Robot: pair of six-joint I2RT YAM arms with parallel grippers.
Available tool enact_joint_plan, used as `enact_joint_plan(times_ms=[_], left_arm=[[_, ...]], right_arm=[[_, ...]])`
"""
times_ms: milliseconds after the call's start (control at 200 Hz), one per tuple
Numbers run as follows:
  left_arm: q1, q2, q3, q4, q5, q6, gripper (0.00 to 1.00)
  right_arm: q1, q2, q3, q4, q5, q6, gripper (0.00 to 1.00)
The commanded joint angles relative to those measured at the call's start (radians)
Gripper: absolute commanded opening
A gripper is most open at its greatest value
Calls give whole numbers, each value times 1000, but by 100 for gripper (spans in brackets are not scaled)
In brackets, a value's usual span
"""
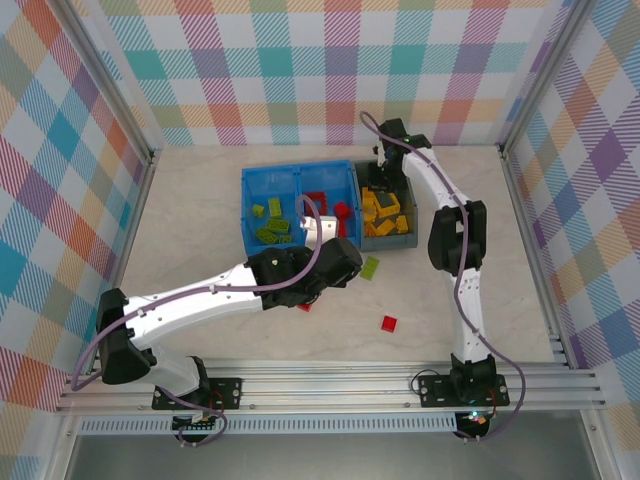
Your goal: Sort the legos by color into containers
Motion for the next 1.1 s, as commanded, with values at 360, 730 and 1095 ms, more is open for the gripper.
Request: enact_joint_plan(times_ms=[360,730,1095], left_arm=[[-6,-41,1,-20,-14,-1,57],[-6,-49,-2,-21,-9,4,57],[-12,49,15,97,156,113,61]], right_arm=[[-8,17,13,24,-218,28,25],[-16,-77,-66,67,-112,67,25],[5,-426,-432,271,13,54,30]])
